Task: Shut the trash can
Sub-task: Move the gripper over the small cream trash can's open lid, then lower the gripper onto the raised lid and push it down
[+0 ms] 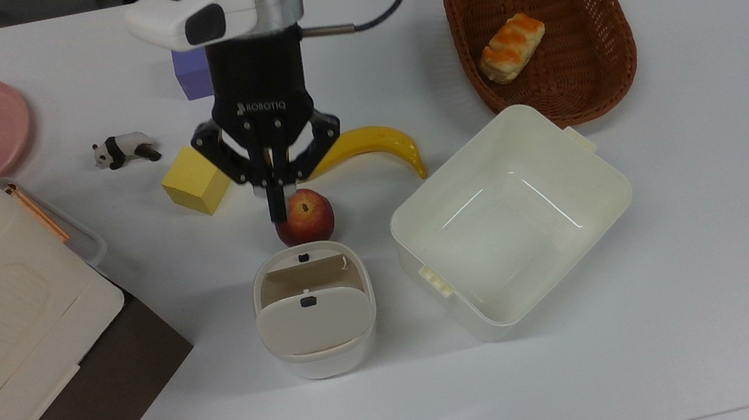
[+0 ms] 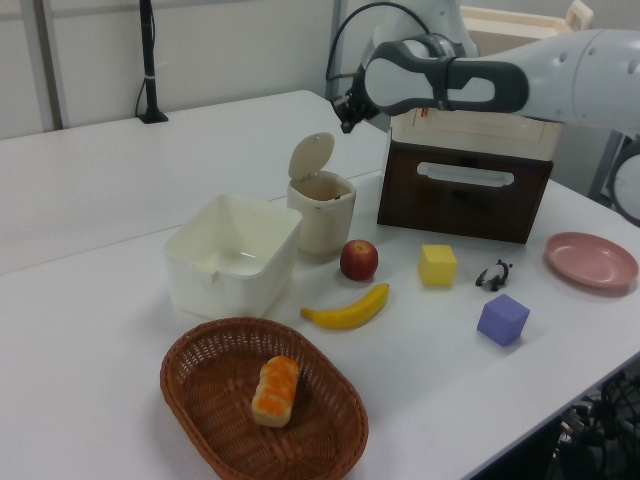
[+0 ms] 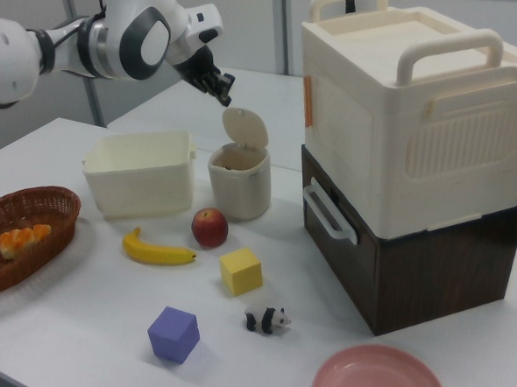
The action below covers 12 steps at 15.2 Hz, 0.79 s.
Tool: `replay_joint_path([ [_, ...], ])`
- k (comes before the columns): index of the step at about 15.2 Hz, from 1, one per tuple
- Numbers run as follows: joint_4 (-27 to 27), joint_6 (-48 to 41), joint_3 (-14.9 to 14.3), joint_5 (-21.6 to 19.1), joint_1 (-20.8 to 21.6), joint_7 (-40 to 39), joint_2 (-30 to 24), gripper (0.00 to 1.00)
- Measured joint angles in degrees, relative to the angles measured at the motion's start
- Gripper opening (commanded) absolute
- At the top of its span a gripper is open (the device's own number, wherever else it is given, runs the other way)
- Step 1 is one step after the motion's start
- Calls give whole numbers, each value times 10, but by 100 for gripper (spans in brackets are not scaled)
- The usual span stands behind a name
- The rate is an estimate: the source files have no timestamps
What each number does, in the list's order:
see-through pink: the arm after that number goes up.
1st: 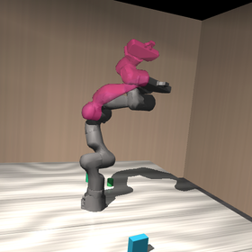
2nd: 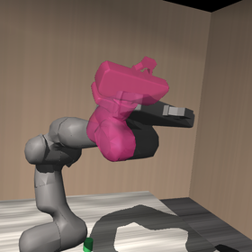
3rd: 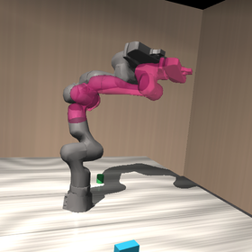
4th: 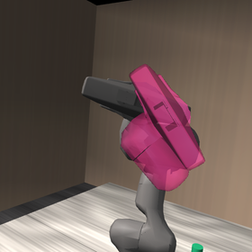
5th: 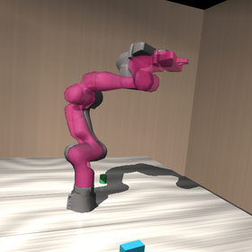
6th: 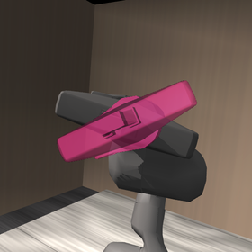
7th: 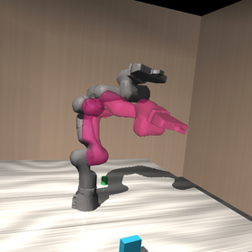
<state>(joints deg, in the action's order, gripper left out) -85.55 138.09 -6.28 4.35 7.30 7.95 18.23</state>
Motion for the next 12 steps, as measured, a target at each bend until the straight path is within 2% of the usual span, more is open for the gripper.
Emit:
replay_joint_path([
  [3,39,83,0,25,0,0,48,0],
  [6,67,137,0,29,0,0,86,0],
  [12,87,172,-1,52,-1,-2,126,0],
])
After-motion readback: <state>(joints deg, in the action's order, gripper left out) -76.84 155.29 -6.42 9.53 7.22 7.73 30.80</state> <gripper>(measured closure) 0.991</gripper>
